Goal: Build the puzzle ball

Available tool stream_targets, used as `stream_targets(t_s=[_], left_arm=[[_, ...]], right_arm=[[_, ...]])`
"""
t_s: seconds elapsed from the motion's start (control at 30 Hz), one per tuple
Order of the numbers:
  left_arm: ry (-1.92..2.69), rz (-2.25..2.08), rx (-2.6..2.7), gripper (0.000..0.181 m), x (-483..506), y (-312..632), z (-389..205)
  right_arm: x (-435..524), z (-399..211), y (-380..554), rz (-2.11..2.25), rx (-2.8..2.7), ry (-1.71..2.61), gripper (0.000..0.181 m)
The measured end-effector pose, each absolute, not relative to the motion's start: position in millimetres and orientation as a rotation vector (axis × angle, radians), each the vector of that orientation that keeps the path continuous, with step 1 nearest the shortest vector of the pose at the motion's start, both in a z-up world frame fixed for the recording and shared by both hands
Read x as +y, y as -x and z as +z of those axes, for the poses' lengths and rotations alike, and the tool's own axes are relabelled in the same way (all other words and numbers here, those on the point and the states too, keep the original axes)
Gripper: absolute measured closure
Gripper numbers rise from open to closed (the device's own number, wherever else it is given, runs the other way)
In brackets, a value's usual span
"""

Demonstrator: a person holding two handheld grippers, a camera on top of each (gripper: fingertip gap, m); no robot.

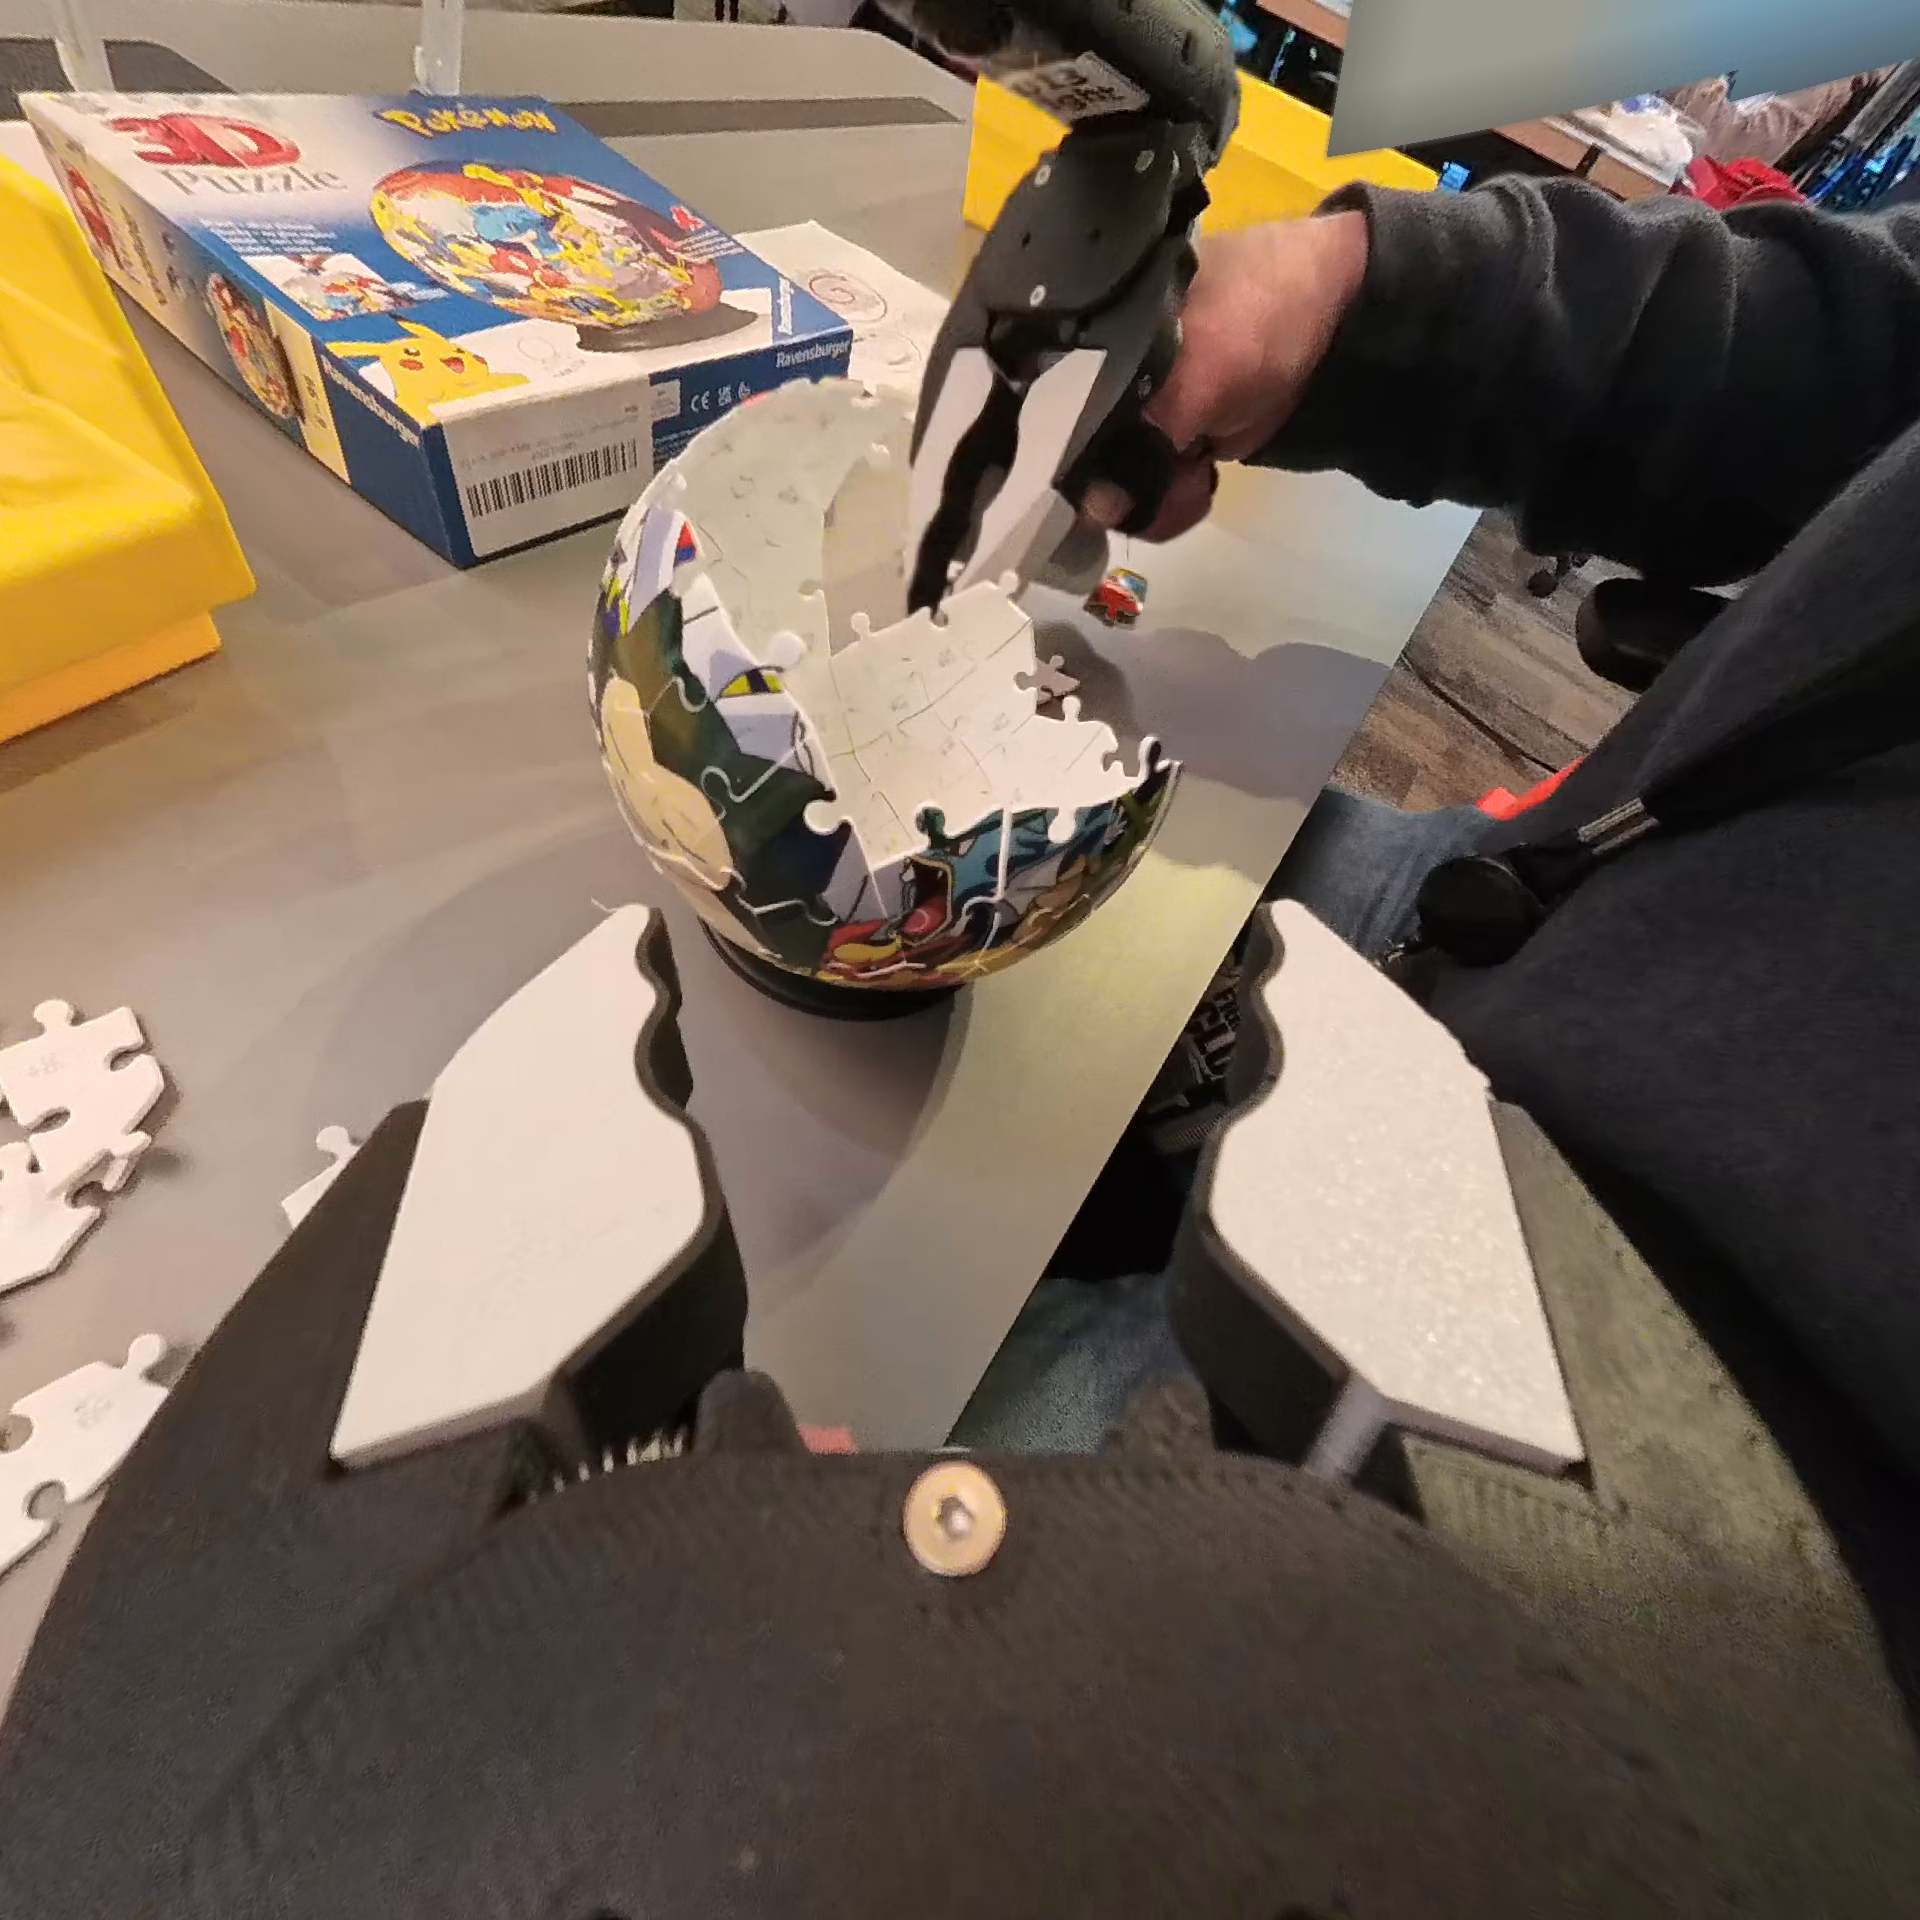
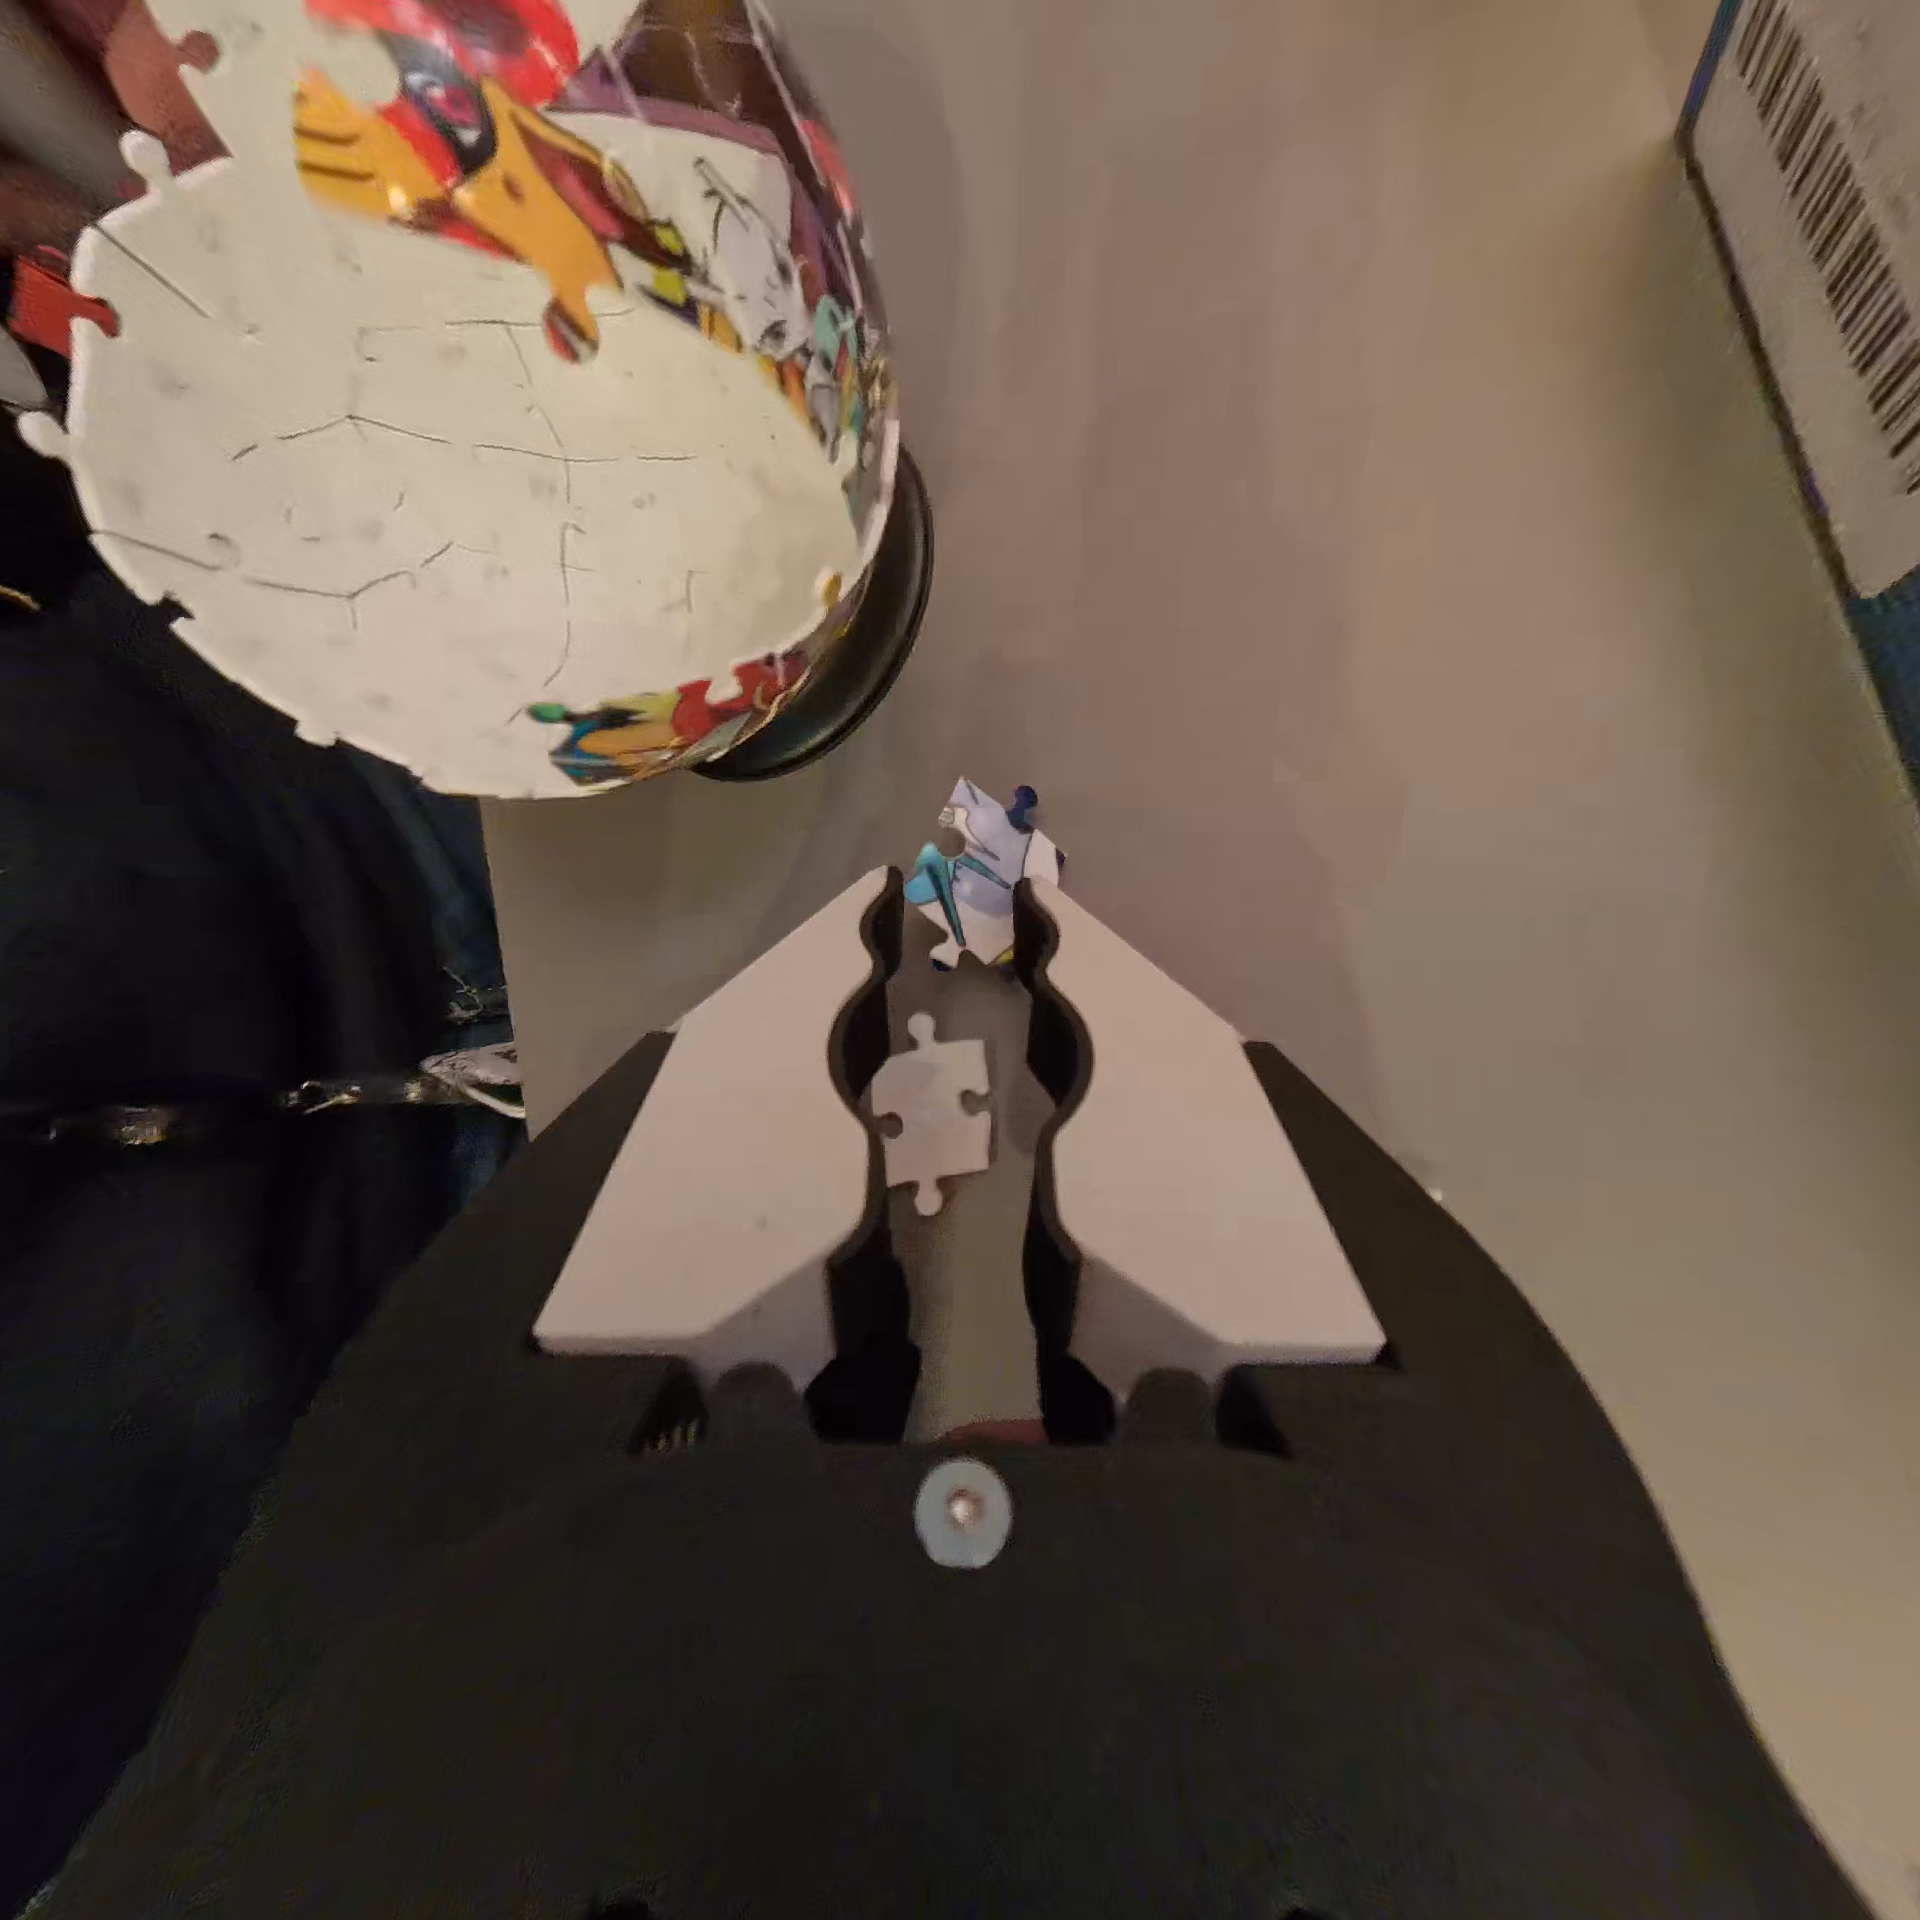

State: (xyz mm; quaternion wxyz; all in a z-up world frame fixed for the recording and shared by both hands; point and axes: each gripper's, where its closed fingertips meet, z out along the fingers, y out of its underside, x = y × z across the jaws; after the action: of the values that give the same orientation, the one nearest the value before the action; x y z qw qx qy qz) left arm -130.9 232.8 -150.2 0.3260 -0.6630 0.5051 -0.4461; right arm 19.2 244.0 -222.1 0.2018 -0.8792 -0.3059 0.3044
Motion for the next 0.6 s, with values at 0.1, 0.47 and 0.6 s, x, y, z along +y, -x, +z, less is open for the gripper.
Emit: stream_targets(t_s=[0.1,0.47,0.6], left_arm=[[1.737,-1.163,1.345,0.079,229.3,130.1,-152.7],[1.616,-1.093,1.322,0.086,239.7,129.6,-119.0],[1.421,-0.997,1.409,0.111,237.5,102.7,-66.8]], right_arm=[[231.4,-214.0,-12.4,1.029,-0.830,2.464,0.162],[235.3,-155.0,-5.4,1.453,-0.567,2.173,0.163],[231.6,-112.5,-14.4,1.693,-0.404,1.907,0.162]])
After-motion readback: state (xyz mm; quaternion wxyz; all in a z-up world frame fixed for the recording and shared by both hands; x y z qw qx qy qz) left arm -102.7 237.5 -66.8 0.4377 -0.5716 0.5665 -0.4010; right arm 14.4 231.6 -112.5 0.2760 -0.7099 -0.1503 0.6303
